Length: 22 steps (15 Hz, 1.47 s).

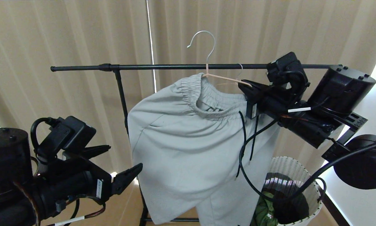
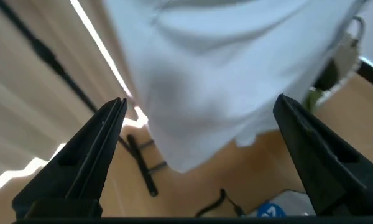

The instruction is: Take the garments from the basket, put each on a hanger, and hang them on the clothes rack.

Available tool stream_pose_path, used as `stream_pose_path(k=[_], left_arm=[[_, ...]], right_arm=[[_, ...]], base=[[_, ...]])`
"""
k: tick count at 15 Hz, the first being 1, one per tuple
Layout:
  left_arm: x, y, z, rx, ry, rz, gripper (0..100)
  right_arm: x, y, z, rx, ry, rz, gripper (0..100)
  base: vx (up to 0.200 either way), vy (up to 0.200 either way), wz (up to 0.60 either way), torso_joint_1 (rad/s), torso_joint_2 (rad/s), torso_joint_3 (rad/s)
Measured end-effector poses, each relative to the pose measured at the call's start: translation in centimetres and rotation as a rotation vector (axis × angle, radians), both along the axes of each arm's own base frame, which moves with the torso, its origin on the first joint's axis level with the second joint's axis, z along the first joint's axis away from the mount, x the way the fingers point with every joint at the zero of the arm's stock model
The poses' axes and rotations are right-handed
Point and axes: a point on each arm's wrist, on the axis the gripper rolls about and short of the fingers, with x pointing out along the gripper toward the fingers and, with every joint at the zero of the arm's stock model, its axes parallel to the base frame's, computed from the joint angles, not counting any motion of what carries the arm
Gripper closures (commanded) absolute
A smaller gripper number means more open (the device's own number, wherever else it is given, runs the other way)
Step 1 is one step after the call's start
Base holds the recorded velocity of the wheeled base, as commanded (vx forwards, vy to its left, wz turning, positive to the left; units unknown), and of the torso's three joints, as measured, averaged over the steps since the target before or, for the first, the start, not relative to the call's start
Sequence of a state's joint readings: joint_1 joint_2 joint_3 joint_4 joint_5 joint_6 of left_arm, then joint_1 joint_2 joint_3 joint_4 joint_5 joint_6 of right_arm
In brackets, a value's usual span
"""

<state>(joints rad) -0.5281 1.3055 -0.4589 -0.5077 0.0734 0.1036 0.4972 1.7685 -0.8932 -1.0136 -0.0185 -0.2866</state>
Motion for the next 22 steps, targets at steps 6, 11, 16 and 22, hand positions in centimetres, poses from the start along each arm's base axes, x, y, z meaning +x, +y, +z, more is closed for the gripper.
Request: stream_pose_path(k=[6,11,16,22], left_arm=[[2.3,1.6,-0.1,0.077,-0.065,0.097,0],[4.0,1.4,-0.5,0.065,-0.088,0.121,100],[5.0,1.2,-1.0,0.078,-0.071,0.124,100],[5.4,3.3,-1.7,0.142,-0.062,0.200,100]], right_arm=[[-1.4,0.5,1.6,0.030,-0.045,0.037,100],[-2.1,0.6,2.2,0.039,-0.060,0.052,100],[-2.5,0.4,2.5,0.044,-0.067,0.052,100],[-2.1,-0.4,2.5,0.040,-0.066,0.015,100]], base=[[0.000,0.000,0.00,0.000,0.00,0.000],[0.000,0.000,0.00,0.000,0.00,0.000],[0.000,0.000,0.00,0.000,0.00,0.000],[0.000,0.000,0.00,0.000,0.00,0.000]])
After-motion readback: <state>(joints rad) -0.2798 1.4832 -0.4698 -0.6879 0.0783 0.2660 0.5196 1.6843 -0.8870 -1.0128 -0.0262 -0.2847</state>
